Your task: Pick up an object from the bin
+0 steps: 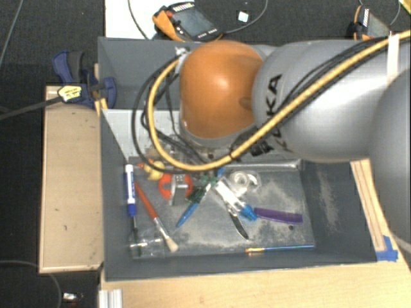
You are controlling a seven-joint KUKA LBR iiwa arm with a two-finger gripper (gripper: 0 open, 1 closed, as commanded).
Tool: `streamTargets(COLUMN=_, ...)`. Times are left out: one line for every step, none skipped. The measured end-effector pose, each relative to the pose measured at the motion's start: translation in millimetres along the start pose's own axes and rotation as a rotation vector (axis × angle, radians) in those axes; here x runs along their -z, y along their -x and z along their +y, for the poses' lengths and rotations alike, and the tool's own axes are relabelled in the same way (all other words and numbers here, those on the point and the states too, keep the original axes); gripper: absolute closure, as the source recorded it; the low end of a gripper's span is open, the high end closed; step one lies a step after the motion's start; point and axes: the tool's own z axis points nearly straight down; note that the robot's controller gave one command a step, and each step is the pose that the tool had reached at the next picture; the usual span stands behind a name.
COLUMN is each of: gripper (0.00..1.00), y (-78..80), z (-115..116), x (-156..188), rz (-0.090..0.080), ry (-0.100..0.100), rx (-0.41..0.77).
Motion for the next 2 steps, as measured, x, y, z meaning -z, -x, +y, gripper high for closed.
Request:
streamTargets(gripper=0.00, y=1.9, z=-1, x=5, rz=-0.008, ry=0.002, rx=-0.007)
streamTargets(gripper=0.00, y=34.9, z=-27, x=-120, rz=-0.012, ry=0.004, rx=-0.035)
